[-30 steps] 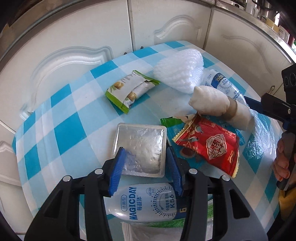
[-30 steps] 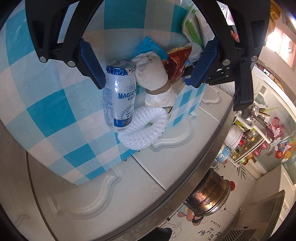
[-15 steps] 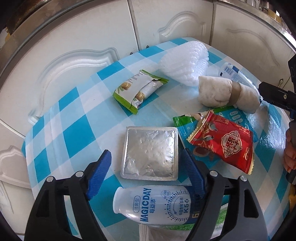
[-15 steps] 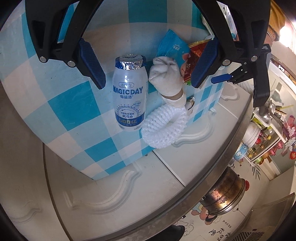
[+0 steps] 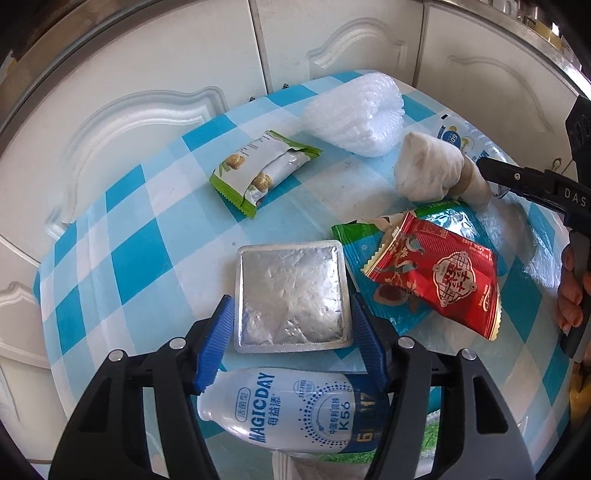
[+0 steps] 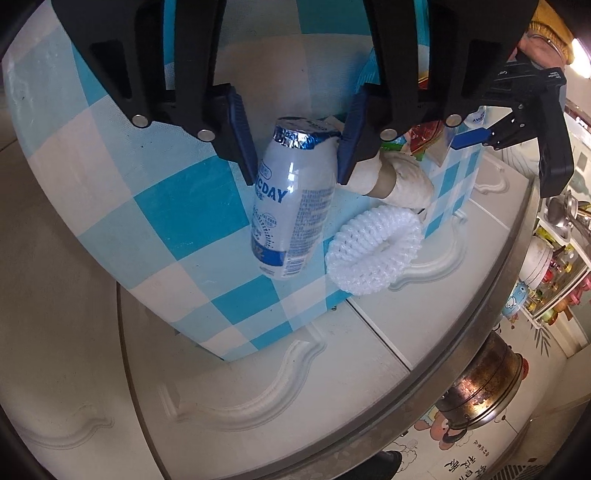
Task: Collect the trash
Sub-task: 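Lift and carry the foil packet and bottle toward the red bucket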
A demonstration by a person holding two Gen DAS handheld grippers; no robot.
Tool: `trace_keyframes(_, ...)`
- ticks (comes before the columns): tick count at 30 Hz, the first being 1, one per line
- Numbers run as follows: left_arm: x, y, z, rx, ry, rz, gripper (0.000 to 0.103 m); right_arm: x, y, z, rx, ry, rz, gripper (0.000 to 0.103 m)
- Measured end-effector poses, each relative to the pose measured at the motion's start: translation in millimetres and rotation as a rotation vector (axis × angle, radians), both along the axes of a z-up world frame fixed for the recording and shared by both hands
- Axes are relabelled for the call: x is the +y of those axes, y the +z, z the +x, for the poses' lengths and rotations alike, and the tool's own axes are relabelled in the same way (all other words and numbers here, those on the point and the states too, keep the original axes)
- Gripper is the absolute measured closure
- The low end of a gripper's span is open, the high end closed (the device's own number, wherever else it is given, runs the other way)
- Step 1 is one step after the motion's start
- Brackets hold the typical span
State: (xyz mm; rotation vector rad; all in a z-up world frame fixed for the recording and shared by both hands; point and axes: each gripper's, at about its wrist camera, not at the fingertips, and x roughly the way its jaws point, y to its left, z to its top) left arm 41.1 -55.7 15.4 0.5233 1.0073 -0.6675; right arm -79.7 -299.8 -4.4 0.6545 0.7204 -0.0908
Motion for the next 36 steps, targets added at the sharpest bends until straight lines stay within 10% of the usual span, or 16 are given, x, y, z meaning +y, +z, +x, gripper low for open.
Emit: trace_keyframes(36,136.9,86.0,-68.8,-0.072,0.359,-0.315,0.039,97.6,28.5,-15.0,-0.139,0.453,0.011,0.06)
